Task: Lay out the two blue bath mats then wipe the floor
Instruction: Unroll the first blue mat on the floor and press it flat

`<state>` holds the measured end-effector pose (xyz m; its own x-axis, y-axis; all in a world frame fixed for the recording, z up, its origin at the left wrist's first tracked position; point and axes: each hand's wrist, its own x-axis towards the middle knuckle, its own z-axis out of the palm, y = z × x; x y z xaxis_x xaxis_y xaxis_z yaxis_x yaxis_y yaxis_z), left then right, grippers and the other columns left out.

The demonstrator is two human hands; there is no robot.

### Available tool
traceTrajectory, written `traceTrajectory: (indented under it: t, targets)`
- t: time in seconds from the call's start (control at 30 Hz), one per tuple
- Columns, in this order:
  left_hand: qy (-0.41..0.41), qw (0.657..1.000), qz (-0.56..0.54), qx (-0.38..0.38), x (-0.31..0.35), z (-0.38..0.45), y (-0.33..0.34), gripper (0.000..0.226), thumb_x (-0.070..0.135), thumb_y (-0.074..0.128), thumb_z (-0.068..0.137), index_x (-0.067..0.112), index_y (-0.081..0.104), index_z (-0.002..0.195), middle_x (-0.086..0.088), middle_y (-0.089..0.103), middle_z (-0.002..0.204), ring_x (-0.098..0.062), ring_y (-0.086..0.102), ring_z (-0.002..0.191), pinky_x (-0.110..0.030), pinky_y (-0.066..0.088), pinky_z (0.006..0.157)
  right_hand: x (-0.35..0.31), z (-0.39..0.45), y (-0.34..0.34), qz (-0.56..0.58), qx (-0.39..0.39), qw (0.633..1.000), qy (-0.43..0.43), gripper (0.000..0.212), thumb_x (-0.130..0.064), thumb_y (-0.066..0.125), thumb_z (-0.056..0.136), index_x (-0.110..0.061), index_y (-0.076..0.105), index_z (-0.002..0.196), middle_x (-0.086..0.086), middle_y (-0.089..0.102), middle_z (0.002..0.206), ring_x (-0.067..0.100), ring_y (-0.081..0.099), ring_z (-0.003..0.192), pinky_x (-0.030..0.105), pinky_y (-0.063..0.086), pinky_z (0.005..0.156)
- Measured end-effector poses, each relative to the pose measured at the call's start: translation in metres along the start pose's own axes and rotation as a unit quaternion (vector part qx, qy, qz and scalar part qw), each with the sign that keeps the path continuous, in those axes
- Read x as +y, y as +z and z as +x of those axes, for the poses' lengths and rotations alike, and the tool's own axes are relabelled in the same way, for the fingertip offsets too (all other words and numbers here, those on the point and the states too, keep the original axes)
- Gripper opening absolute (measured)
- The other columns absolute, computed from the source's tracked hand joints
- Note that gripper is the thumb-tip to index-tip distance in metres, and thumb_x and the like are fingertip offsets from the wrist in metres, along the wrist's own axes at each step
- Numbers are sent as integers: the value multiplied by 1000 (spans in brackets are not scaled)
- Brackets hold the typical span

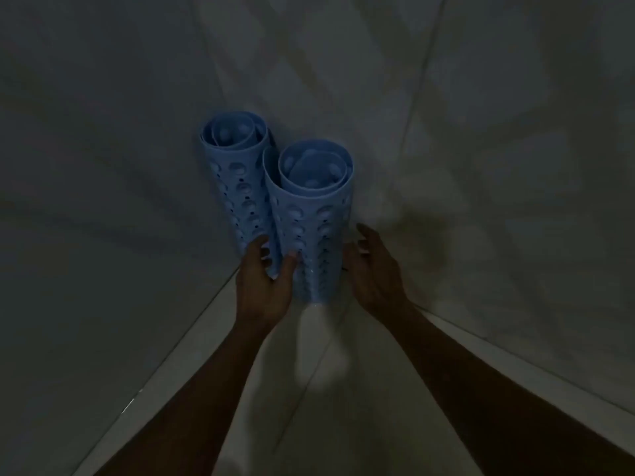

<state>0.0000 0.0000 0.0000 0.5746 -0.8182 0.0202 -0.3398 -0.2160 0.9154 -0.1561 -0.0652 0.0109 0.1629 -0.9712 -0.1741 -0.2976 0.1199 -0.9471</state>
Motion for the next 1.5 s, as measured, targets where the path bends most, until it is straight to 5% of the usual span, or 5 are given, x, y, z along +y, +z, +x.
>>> traceTrajectory:
  t: [0.23, 0.63, 0.93, 1.3, 1.5]
  targets:
    - [75, 996, -48, -5, -46, 26, 30, 60, 57, 49, 95, 25, 45, 146, 10, 54, 141, -8, 53, 127, -29, 43, 106, 51, 35, 34, 59, 14, 993, -100, 35, -46, 35, 106, -40, 43, 140, -31, 52, 124, -23, 50, 100, -2, 36, 90]
    - [125, 986, -101, -42, -45, 38, 48, 39, 47, 44, 101, 44, 40, 139, 42, 42, 130, 28, 42, 118, 3, 33, 94, 60, 54, 52, 132, 25, 983, -123, 52, -66, 36, 96, -30, 53, 131, -24, 59, 120, -15, 54, 109, 13, 42, 96]
    - [62, 974, -214, -28, -64, 38, 58, 74, 76, 50, 87, 34, 46, 147, 11, 54, 146, -8, 51, 134, -45, 41, 114, 61, 38, 52, 217, -33, 971, -93, 67, -74, 53, 87, -25, 64, 132, 0, 67, 132, 20, 61, 125, 48, 45, 110]
    - [-58, 950, -271, -142, -23, -41, 63, 64, 82, 66, 68, 31, 69, 106, -1, 73, 112, -22, 69, 107, -54, 55, 94, 40, -59, -15, 171, 118, 978, 34, 76, -83, 55, 74, -17, 61, 112, -2, 71, 110, 14, 70, 101, 41, 57, 91]
    - [-94, 914, -283, -274, 22, -102, 98, 91, 88, 65, 62, 24, 66, 127, 4, 73, 120, -18, 70, 109, -49, 56, 95, 44, -127, -86, 150, 235, 958, 67, 87, -93, 47, 69, -20, 59, 115, 1, 67, 117, 23, 64, 113, 48, 51, 100]
